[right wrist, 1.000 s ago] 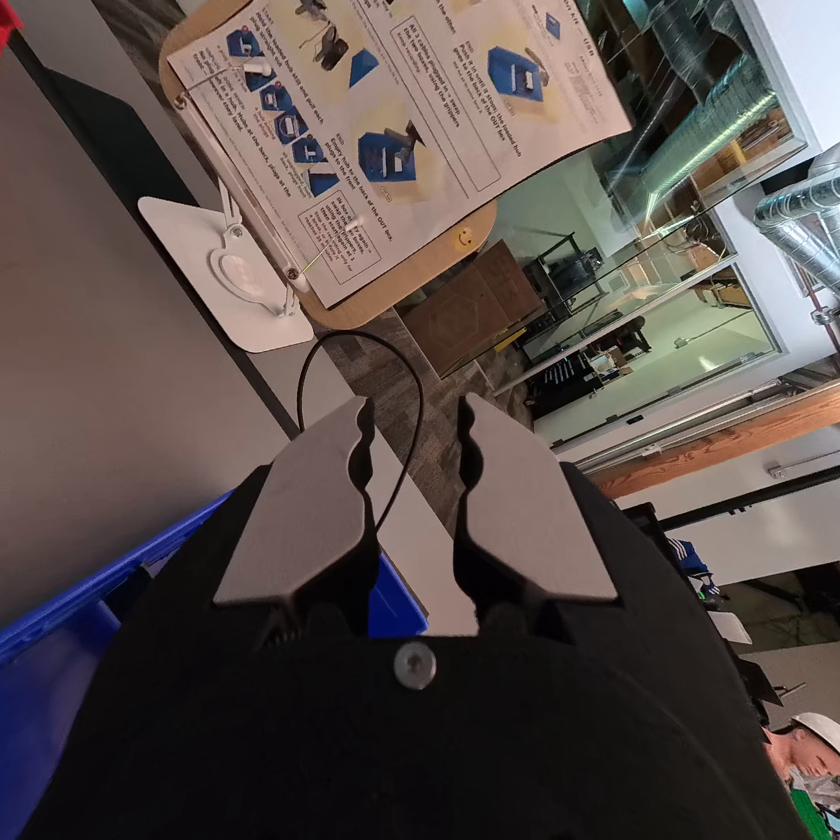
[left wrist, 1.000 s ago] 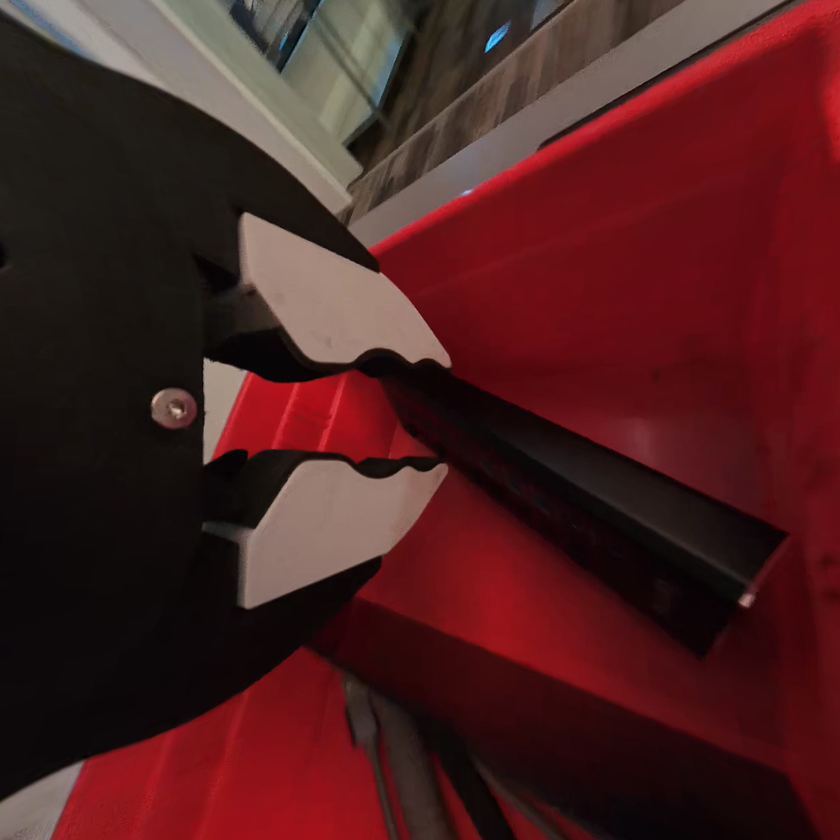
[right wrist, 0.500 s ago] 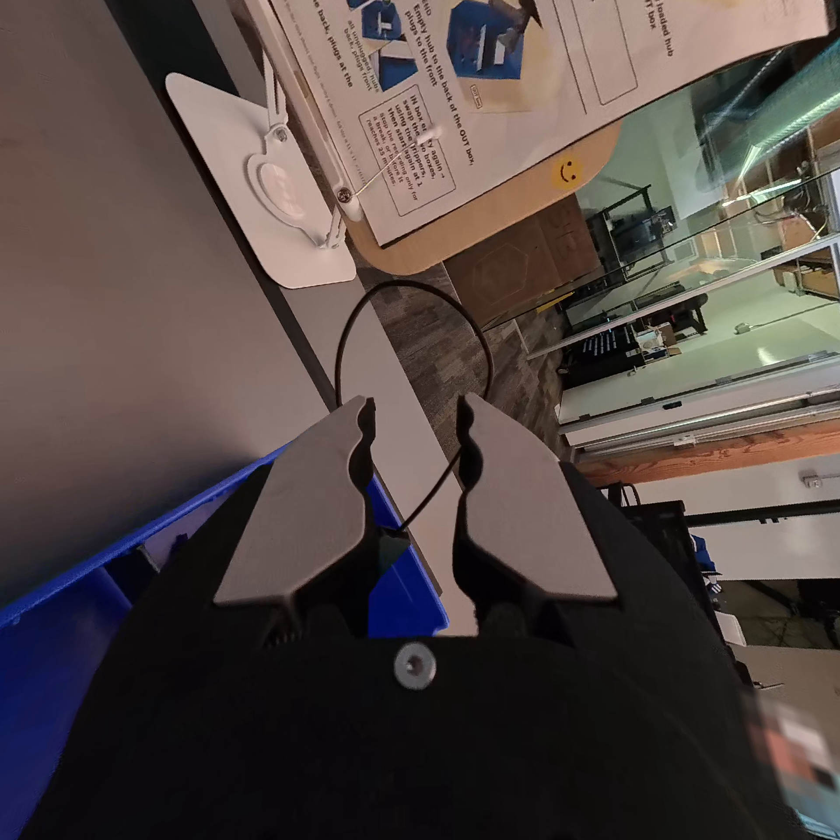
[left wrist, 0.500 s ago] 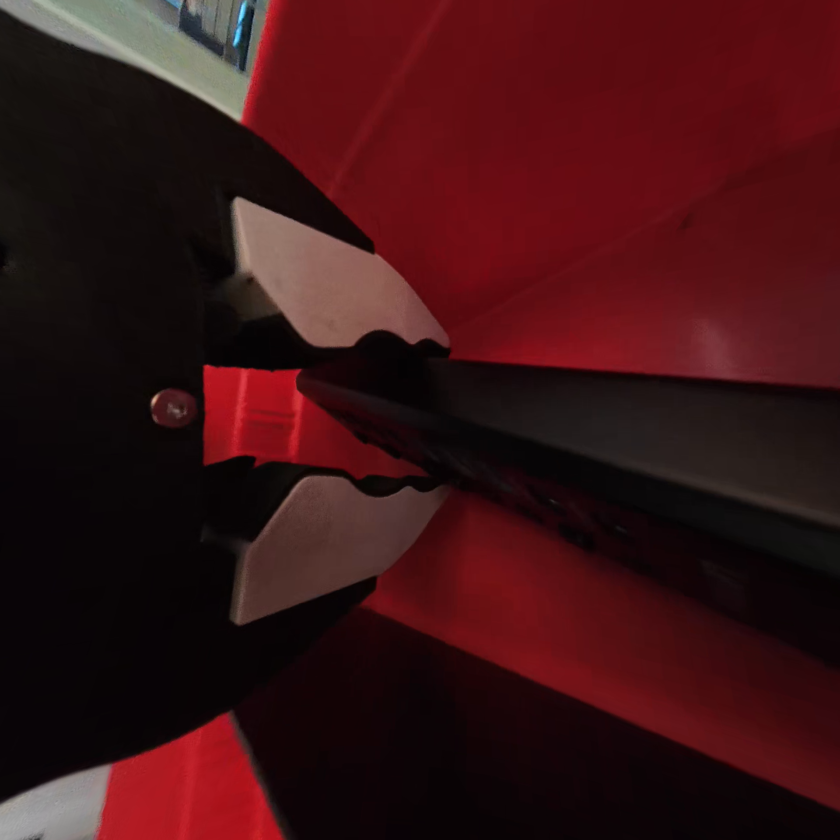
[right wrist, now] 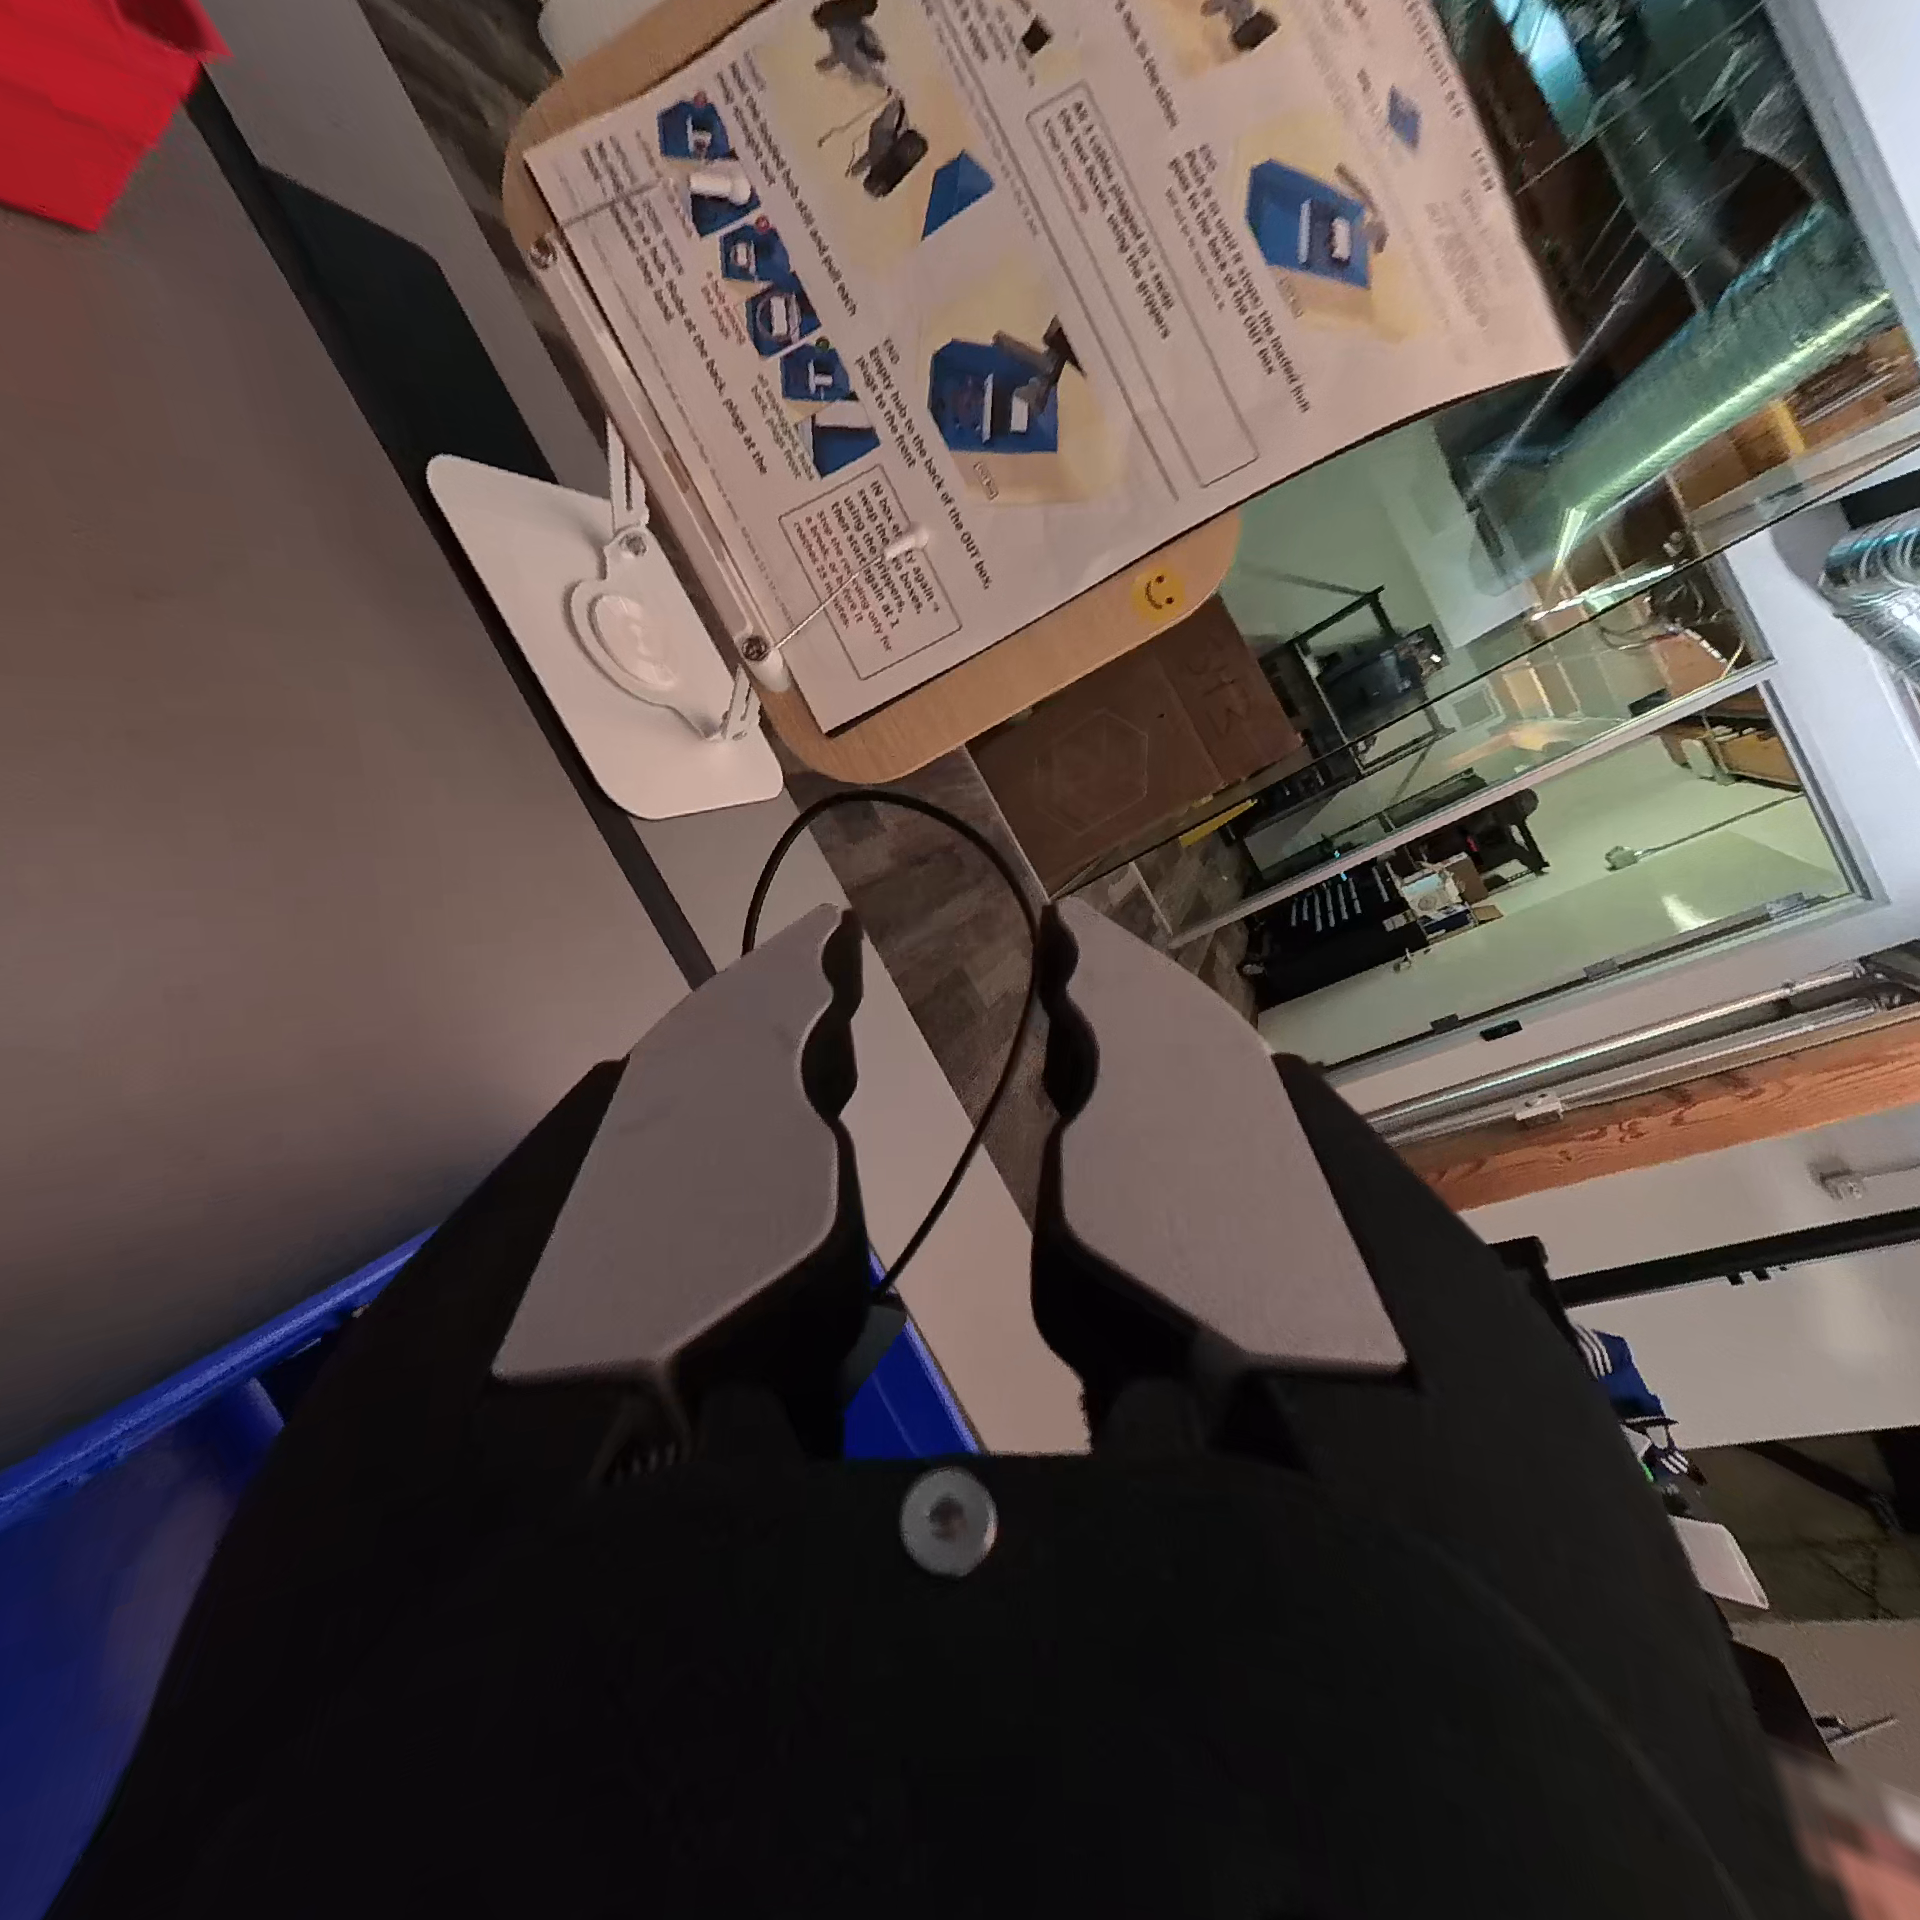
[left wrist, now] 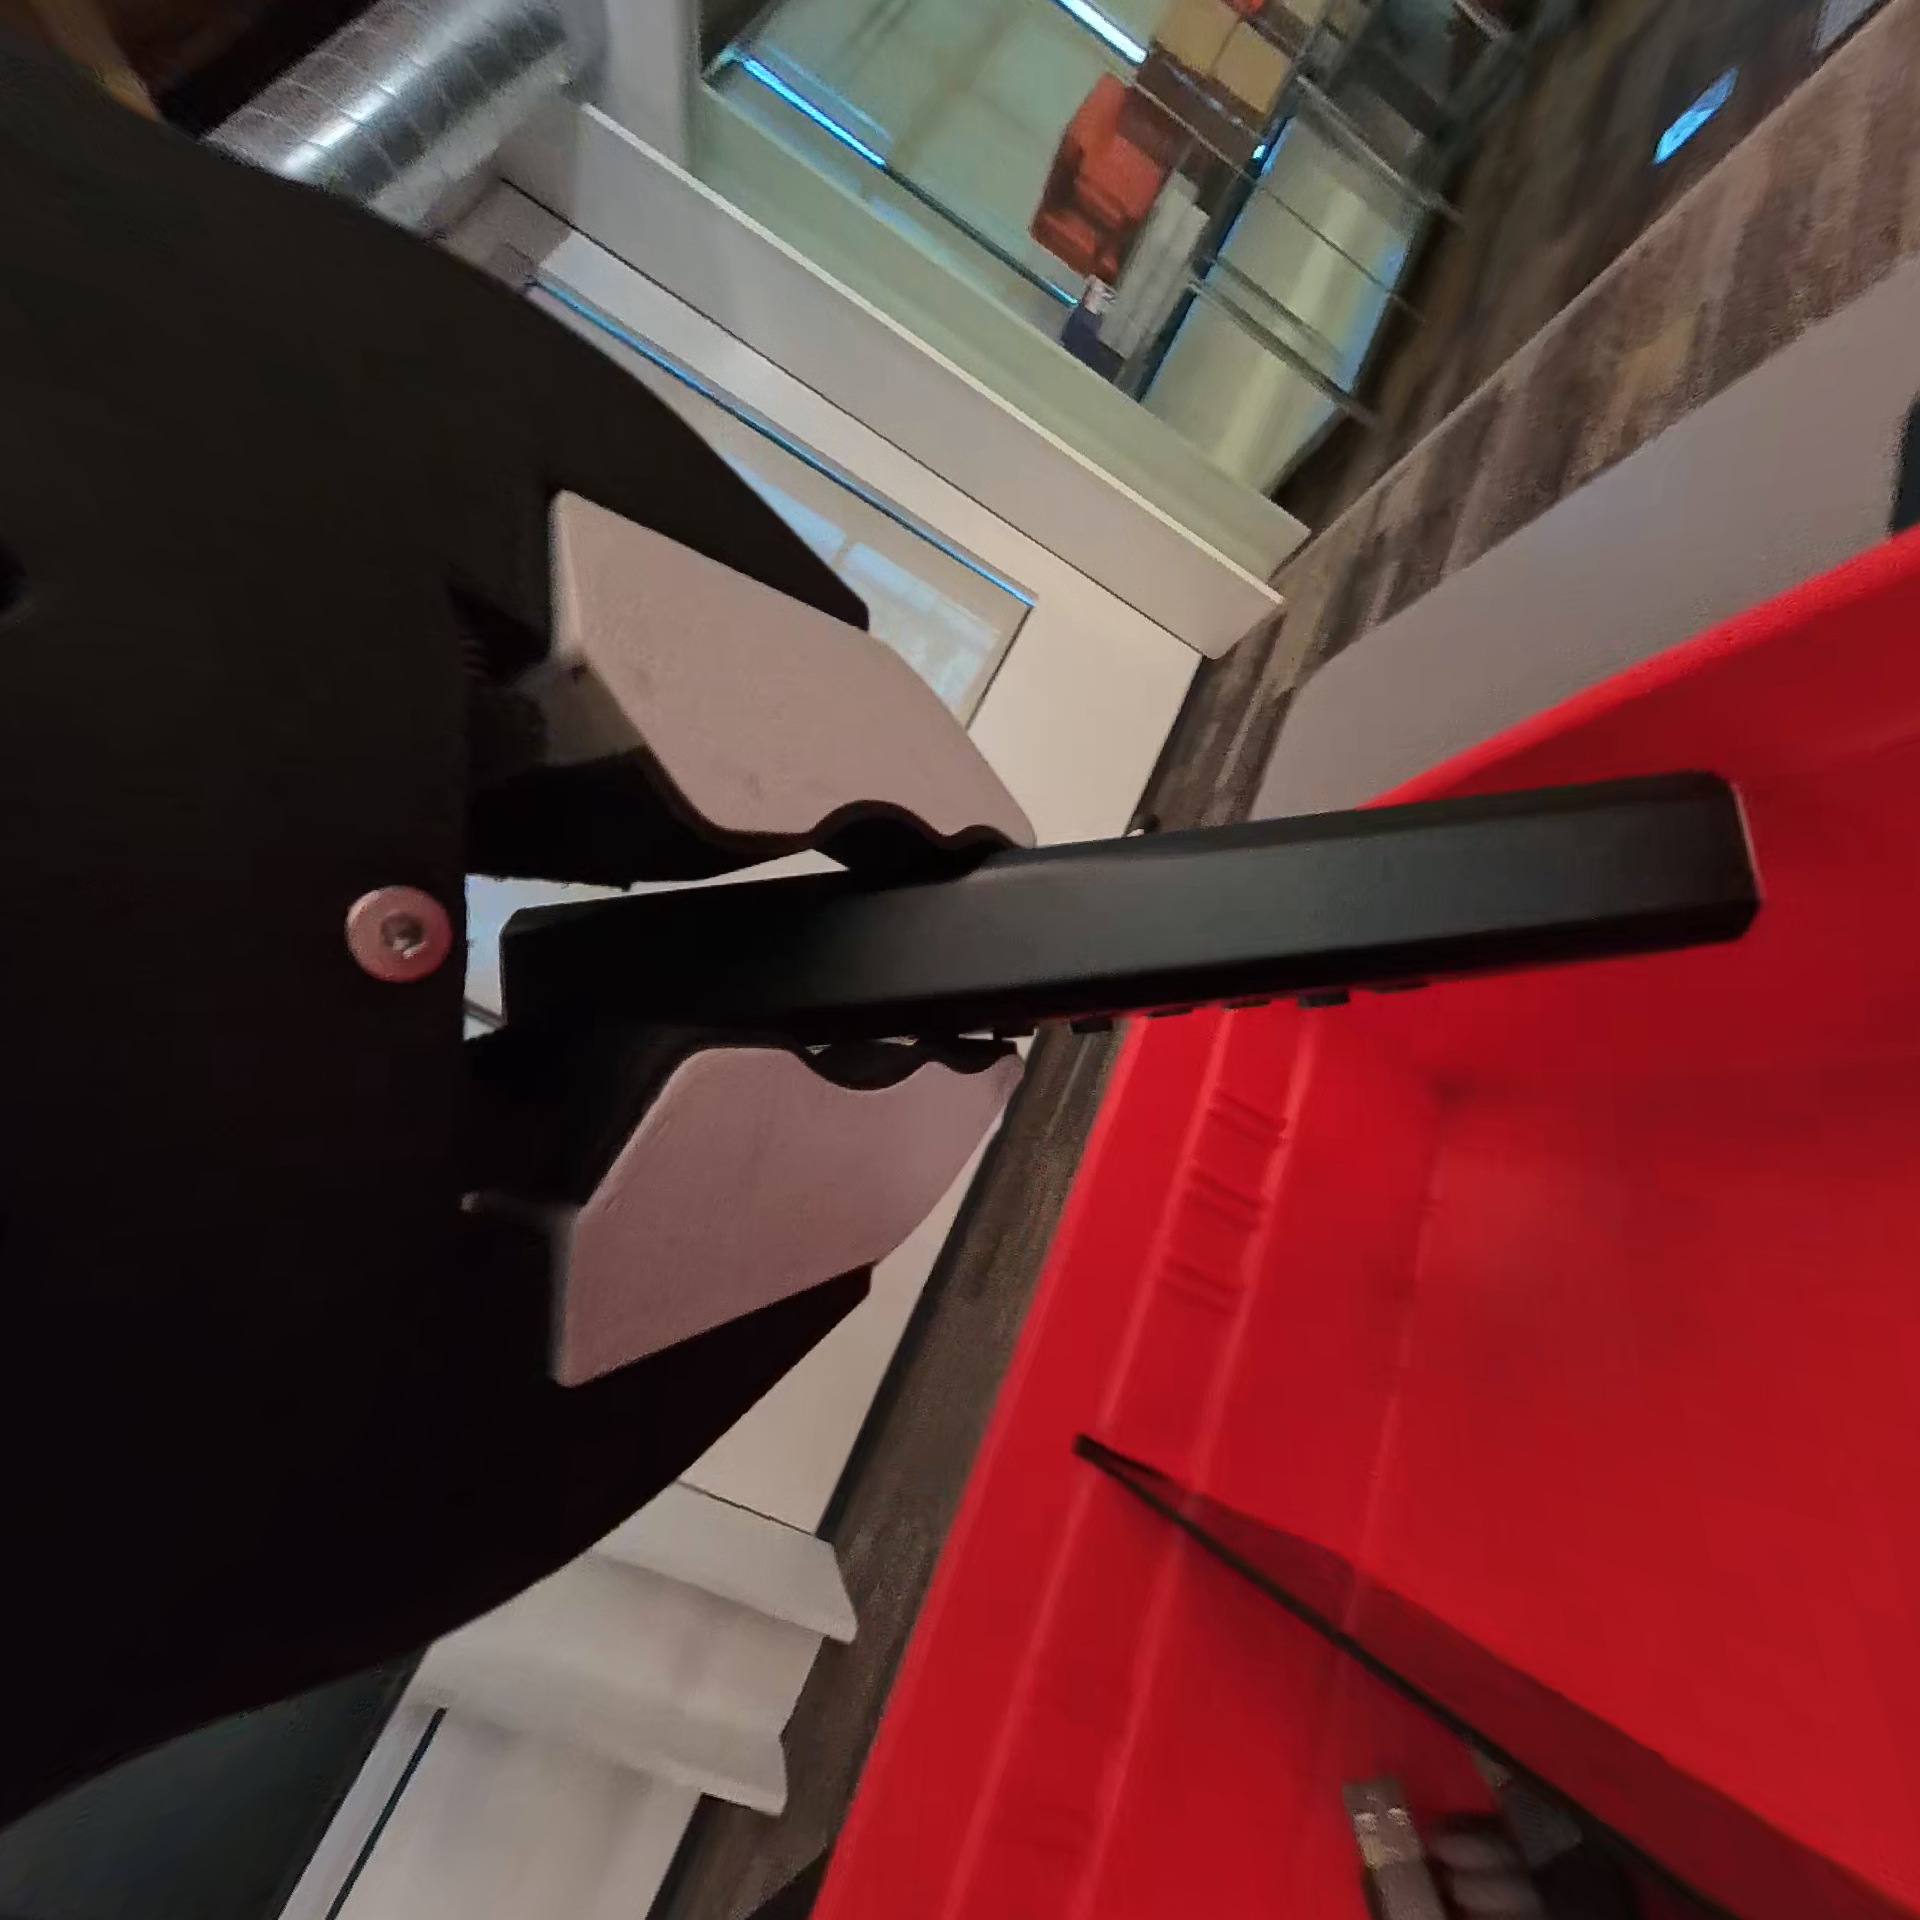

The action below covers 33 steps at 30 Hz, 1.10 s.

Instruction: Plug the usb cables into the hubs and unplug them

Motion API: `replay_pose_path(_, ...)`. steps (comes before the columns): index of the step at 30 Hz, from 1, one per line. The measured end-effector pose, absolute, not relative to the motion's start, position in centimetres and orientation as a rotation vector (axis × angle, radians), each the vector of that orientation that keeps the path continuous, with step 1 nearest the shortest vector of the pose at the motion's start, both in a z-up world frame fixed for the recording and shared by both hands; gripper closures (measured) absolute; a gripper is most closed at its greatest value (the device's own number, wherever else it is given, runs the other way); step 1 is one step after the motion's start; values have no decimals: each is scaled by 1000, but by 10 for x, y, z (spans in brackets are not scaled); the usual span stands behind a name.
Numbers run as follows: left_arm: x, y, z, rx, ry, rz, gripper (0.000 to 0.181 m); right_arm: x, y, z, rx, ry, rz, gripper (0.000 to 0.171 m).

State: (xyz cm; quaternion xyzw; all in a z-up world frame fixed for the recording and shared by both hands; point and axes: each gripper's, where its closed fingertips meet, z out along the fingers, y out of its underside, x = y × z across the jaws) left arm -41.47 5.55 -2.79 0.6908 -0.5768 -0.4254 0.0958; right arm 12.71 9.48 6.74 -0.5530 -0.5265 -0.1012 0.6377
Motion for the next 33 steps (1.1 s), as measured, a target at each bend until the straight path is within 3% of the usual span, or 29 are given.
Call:
replay_pose_path(4, -390, 48, 16, 2178, -1655, -1351, 152, 136, 83, 83, -1224, -1159, -201, 138)
replay_pose_path(7, -341, 43, 39, 2652, -1558, -1172, 152, 146, 76, 94, -1199, -1124, -187, 138)
replay_pose_path(11, -214, 24, 27, 3399, -1134, 70, 152, 150, 65, 108, -1152, -1087, -133, 138)
replay_pose_path(13, -154, 11, 5, 3372, -1054, 561, 152, 150, 60, 112, -1133, -1086, -116, 138)
replay_pose_path(15, -115, 10, -35, 3334, -959, 743, 152, 148, 57, 113, -1121, -1088, -102, 138)
replay_pose_path(19, -78, 15, -122, 3272, -796, 814, 152, 148, 50, 115, -1105, -1093, -91, 138)
replay_pose_path(22, -83, 22, -157, 3301, -589, 856, 153, 150, 45, 120, -1083, -1078, -52, 138)
replay_pose_path(26, -96, 30, -161, 3366, -327, 1046, 152, 153, 43, 125, -1064, -1062, -22, 138)
replay_pose_path(31, -119, 40, -179, 3542, -405, 717, 152, 149, 45, 124, -1066, -1068, -8, 138)
replay_pose_path(33, -116, 42, -179, 3513, -372, 838, 151, 147, 44, 123, -1068, -1079, -17, 138)
